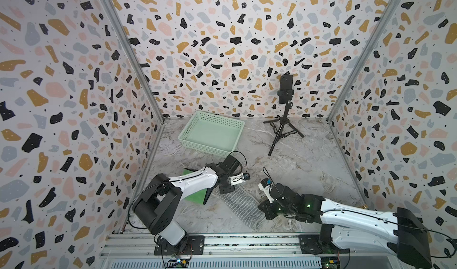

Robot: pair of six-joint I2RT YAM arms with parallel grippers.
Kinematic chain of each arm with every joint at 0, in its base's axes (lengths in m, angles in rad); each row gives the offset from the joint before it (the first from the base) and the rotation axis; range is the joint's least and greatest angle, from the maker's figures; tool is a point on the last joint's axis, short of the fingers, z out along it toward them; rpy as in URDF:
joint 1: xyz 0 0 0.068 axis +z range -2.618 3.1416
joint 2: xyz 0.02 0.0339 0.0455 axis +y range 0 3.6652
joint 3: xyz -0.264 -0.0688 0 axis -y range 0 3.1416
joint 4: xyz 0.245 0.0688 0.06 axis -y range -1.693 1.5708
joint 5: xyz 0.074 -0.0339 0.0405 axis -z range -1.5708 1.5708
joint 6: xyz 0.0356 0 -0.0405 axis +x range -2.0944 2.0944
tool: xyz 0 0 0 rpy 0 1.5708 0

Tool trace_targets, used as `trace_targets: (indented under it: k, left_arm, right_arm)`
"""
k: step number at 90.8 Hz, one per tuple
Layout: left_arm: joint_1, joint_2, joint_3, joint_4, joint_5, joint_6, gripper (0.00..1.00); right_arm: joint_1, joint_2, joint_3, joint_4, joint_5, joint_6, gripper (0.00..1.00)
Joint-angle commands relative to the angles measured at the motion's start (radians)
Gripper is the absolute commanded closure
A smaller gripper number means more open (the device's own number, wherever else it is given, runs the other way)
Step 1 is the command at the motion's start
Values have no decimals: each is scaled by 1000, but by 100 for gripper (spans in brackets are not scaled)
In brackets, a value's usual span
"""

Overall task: Fold the square dishcloth
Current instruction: Adjust the cleaning item at the center of the board.

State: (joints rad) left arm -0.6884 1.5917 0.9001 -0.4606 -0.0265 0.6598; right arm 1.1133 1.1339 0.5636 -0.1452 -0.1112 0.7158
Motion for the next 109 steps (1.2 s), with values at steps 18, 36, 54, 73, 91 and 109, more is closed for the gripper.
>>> trace_targets:
  k: [18, 36, 54, 73, 91, 109]
  left_arm:
    - [9, 114, 30, 41, -96, -31, 53]
    - [4, 173, 67, 63, -152, -39, 55]
    - [-39, 266, 165, 90, -135, -54, 55]
    - [-66, 331, 274, 94, -138, 27, 52]
    - [-68, 205, 280, 72, -18, 101, 42]
    - [-53, 32, 215, -34, 9, 155, 38]
  right_arm:
    - [54, 226, -181, 345, -44, 107, 100]
    - [114, 72, -343, 303, 48, 227, 100]
    - [150, -29, -379, 274, 66, 241, 100]
    - [150, -77, -292, 168, 23, 180, 100]
    - [102, -227, -148, -77, 67, 91, 96]
    - [-6, -25, -74, 127, -107, -5, 99]
